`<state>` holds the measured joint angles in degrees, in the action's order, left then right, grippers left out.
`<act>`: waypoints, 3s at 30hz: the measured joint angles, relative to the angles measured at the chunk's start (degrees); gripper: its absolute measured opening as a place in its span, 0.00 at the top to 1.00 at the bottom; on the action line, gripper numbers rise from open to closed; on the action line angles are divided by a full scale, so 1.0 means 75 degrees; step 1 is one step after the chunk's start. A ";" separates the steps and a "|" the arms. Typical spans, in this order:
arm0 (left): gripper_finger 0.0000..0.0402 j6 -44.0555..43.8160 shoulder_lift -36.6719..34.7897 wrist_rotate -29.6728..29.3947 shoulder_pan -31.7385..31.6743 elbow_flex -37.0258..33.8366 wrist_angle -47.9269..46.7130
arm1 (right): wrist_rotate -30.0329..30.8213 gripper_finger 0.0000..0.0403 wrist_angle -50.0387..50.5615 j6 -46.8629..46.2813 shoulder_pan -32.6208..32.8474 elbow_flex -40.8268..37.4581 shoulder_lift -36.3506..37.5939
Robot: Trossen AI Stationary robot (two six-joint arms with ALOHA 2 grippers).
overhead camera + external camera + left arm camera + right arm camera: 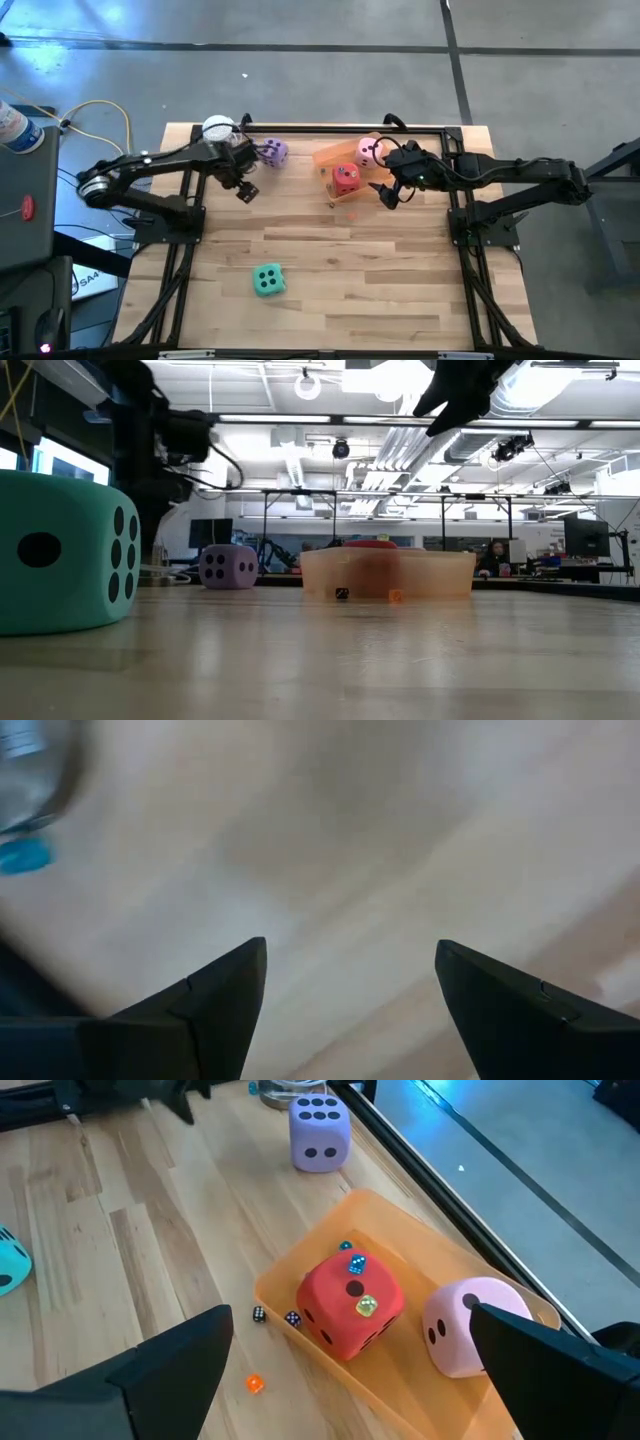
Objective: Pick & Place Dice
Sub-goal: Put the large light blue dice into the orange bin
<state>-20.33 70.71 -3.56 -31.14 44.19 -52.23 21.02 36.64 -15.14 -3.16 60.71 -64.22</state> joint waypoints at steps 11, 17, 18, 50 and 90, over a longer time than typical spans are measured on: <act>0.30 -0.1148 -0.0714 -0.0841 -0.1762 -0.0692 0.0423 | -0.0003 0.01 -0.0241 0.0044 -0.0327 0.0000 -0.0001; 0.30 -0.0851 -0.0486 -0.1133 -0.2727 -0.0692 0.0590 | -0.0027 0.01 -0.0227 -0.0015 -0.0446 0.0000 -0.0004; 0.30 -0.0629 -0.0441 -0.1070 -0.2848 -0.0692 0.0712 | -0.0036 0.01 -0.0219 -0.0022 -0.0446 0.0000 -0.0004; 0.30 -0.2186 -0.1124 -0.1543 0.0295 -0.0692 0.0346 | -0.0482 0.01 -0.0352 -0.0434 -0.0393 -0.0889 -0.0007; 0.05 -0.1895 -0.0536 -0.2262 0.7943 -0.0689 0.8543 | -0.1414 0.01 -0.1579 -0.0538 0.0805 -0.0892 -0.0004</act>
<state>-34.54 66.70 -20.53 28.44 39.03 11.84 10.42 24.80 -19.17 2.88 54.01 -64.25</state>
